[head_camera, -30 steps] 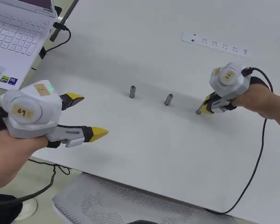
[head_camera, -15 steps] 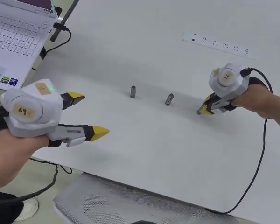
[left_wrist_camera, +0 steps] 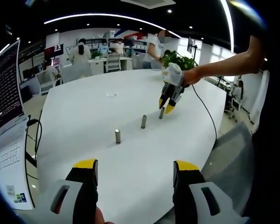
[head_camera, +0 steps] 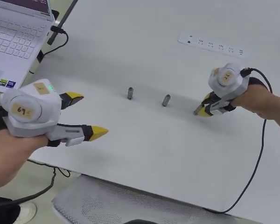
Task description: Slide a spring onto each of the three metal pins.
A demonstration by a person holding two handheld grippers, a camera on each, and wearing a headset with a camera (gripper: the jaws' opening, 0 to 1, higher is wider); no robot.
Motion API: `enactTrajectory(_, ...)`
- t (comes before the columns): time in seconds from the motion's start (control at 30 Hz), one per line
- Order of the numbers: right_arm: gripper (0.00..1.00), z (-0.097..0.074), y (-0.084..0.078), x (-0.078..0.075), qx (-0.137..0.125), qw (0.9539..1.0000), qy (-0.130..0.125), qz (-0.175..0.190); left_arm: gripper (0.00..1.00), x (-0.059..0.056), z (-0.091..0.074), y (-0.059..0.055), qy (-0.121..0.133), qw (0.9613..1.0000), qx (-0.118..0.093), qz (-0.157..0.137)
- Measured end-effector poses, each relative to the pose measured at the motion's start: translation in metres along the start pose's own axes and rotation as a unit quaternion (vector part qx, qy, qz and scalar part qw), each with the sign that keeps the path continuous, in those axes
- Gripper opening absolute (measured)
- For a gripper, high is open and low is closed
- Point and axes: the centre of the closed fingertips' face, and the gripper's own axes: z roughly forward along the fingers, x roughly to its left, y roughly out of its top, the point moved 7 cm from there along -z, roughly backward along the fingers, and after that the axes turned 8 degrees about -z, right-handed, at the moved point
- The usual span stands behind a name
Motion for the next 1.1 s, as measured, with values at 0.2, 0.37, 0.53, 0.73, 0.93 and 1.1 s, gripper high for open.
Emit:
enactTrajectory(0.2,0.23,-0.007,-0.002,0.0,-0.02,0.9995,-0.012,0.02,0.61,-0.001,0.0,0.001,-0.001,1.0,-0.001,0.004)
enactTrajectory(0.37,0.24,-0.014,-0.005,0.0,-0.043,0.9977,-0.025,0.046,0.61,-0.002,0.001,0.003,-0.002,1.0,-0.004,0.004)
enactTrajectory(0.53,0.25,-0.023,-0.007,0.003,-0.075,0.9932,-0.037,0.081,0.61,-0.003,0.003,0.003,-0.005,1.0,-0.005,0.004)
enactTrajectory(0.73,0.28,-0.033,-0.011,0.008,-0.111,0.9856,-0.051,0.116,0.61,-0.004,0.005,0.003,-0.008,0.9999,-0.006,0.003)
enactTrajectory(0.93,0.31,-0.041,-0.013,0.012,-0.151,0.9744,-0.06,0.155,0.61,-0.005,0.007,0.005,-0.01,0.9999,-0.009,0.002)
enactTrajectory(1.1,0.32,-0.046,-0.016,0.018,-0.167,0.9688,-0.07,0.17,0.61,-0.006,0.007,0.006,-0.012,0.9999,-0.009,0.003)
